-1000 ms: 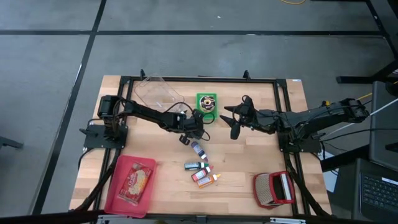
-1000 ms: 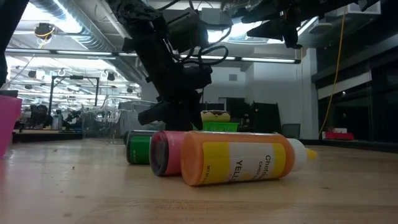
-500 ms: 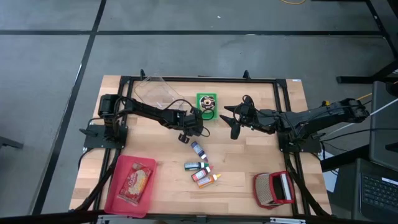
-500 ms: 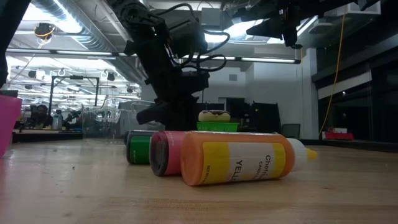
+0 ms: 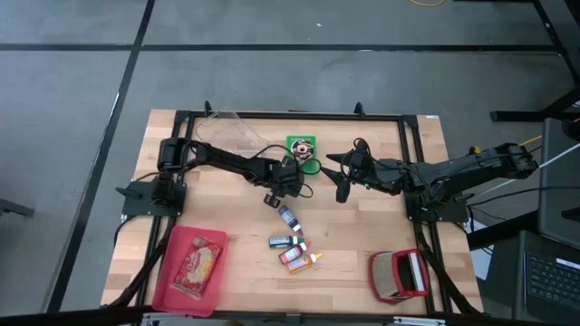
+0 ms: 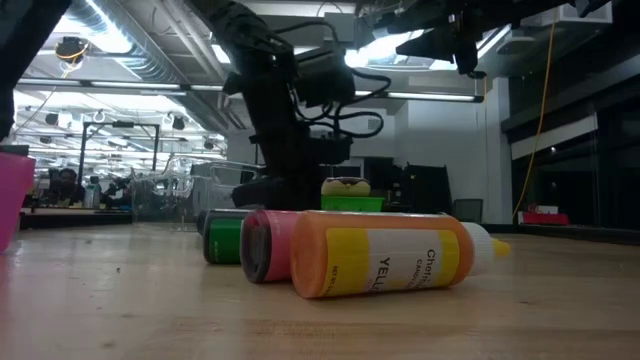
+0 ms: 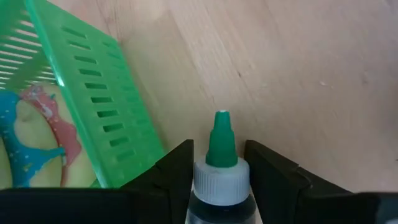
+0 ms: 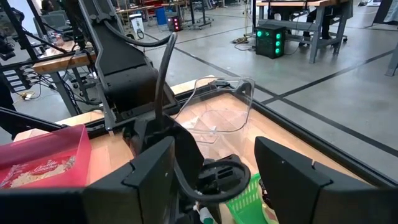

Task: Pick & Place Food Item
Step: Put the top green food coloring bottle into the transparent bin

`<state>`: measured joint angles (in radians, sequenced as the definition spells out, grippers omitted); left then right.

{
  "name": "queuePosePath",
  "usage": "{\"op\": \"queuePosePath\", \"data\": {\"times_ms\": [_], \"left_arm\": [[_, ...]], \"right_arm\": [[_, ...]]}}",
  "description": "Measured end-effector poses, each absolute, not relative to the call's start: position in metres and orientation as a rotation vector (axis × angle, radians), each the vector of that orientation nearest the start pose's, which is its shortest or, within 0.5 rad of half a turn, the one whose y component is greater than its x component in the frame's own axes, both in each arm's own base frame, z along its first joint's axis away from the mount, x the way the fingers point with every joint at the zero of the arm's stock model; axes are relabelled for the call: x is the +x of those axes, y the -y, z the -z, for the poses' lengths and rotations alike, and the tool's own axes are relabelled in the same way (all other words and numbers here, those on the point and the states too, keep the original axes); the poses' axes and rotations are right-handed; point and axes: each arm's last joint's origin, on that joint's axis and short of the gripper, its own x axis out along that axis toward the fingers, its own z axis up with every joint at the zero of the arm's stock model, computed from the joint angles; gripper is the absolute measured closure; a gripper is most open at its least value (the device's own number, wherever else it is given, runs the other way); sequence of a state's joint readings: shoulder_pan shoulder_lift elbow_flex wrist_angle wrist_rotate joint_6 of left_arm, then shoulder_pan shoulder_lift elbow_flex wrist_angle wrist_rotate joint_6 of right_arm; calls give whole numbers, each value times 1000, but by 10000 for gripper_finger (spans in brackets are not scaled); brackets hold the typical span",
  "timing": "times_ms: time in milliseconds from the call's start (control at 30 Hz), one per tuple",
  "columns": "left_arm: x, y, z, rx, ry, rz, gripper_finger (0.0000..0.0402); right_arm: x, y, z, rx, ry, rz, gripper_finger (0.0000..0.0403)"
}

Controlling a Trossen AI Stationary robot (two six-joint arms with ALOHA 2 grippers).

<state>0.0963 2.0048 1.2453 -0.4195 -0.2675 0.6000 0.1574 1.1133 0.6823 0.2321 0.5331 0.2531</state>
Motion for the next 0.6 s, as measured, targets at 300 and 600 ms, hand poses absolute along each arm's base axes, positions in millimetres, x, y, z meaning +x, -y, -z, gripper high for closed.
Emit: {"op": "queuePosePath", "data": {"times_ms": [300, 600], "left_arm": [[391, -41, -139, 637, -1261, 57, 293], [396, -34, -150, 549, -1155, 45, 293]], "right_arm": [[241, -23, -274, 160, -145, 392, 176], [241, -23, -274, 156, -146, 392, 176]]}}
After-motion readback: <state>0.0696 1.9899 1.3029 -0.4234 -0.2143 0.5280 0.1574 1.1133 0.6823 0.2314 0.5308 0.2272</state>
